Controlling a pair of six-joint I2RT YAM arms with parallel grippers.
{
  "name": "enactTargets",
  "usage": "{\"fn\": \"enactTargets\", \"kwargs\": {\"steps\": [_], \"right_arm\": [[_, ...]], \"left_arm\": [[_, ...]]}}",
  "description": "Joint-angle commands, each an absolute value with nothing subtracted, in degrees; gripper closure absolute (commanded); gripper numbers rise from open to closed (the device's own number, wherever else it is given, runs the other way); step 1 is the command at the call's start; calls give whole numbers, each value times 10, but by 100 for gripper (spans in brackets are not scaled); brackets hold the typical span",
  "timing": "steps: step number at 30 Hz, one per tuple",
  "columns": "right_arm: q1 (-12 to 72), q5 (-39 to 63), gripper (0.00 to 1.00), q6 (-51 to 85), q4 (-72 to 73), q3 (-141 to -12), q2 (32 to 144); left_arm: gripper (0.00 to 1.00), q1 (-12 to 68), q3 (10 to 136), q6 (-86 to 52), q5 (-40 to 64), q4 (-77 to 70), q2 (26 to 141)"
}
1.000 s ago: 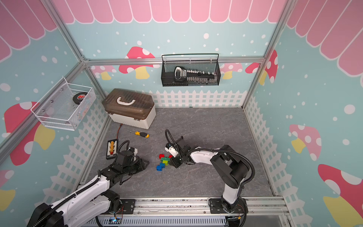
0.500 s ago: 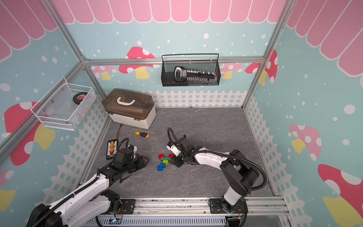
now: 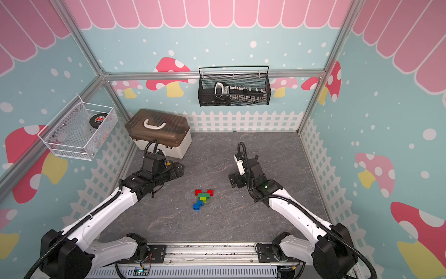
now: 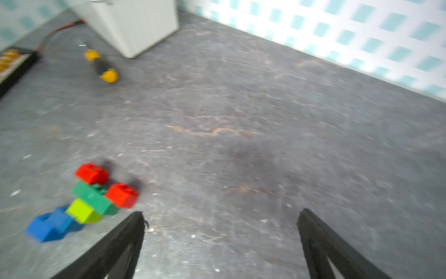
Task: Assemble the letter y with lego
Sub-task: Adjust the lego brick at the center of the board, then reset both arms
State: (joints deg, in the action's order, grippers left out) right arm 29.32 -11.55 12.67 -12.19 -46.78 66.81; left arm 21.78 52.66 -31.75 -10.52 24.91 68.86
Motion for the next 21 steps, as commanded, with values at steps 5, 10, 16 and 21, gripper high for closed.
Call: {"fn": "enactTargets", "kwargs": {"steps": [5,10,16,21], "right_arm": [[174,-414,1,172,-28,-412,694],[134,-425,1,152,87,-347,721],[120,-424,1,80,272,-261,748],[106,-365,1,34,460,-193,774]], "left_arm": [[1,155,423,-100,-284,-8,715],[1,107,345,-67,-299,-146,751],[2,77,262,-62,-285,-338,790],[3,62,200,-30,-237,-516,840]]}}
